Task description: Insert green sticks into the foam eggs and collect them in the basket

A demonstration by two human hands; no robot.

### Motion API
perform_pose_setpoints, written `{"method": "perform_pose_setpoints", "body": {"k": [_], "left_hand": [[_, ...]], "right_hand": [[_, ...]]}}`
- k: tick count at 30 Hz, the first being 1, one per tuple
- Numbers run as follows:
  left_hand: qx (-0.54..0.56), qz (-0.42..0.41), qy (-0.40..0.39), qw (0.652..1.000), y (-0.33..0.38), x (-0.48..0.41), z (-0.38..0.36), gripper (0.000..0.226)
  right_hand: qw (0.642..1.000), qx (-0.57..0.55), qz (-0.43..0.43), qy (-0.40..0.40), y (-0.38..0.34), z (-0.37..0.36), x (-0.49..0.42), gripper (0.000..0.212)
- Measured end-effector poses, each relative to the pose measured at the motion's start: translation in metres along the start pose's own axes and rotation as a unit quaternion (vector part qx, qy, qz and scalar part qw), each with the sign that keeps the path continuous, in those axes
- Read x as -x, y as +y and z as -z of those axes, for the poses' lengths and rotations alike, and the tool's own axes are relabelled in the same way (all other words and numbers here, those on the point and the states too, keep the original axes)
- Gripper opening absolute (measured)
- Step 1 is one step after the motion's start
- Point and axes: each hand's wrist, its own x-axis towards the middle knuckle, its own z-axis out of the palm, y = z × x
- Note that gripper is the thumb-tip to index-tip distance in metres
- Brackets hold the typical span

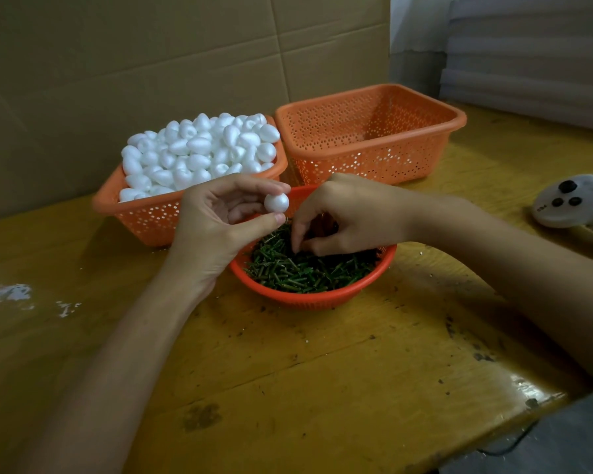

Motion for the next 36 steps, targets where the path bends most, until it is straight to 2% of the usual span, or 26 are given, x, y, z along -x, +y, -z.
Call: {"method": "perform_pose_setpoints", "body": {"k": [9, 36], "left_hand": [[0.001, 0.002, 0.000, 1.000, 0.0003, -0.0002, 0.0003, 0.029], [0.017, 0.023, 0.026, 0.999, 0.0034, 0.0002, 0.0010, 0.034]], "right_hand": [[1.000, -0.022, -0.006, 0.000, -0.0029, 0.0018, -0.0003, 0.030], [1.000, -0.022, -0.014, -0.002, -0.0055, 0.0027, 0.0006, 0.030]]}}
